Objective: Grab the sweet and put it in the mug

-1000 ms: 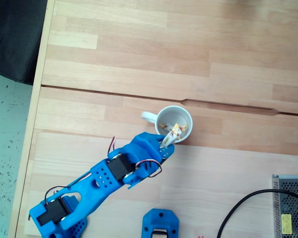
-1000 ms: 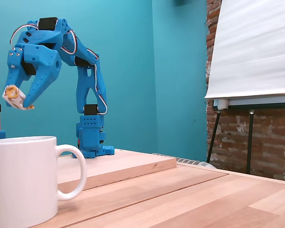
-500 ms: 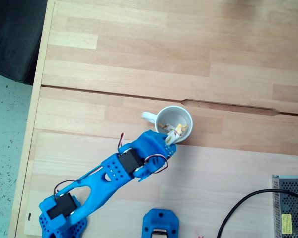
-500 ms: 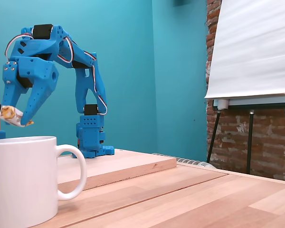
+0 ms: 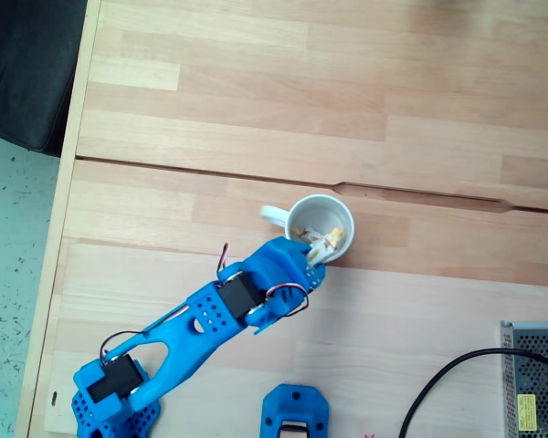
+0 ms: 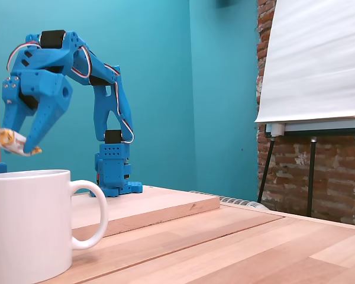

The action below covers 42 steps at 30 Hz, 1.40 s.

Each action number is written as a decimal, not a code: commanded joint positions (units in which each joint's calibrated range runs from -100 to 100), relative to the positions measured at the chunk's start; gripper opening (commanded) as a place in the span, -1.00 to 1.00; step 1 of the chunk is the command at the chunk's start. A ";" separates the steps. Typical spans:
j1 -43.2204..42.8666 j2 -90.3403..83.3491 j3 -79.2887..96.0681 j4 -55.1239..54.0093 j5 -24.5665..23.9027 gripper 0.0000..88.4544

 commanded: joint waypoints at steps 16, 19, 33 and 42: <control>-6.38 -1.18 -3.15 -0.30 -4.30 -1.00; -6.82 -1.18 -2.98 -0.30 -4.40 -1.00; -3.62 2.70 -2.98 -0.30 -3.96 -1.00; -3.11 3.13 -2.98 -0.30 -3.91 -1.00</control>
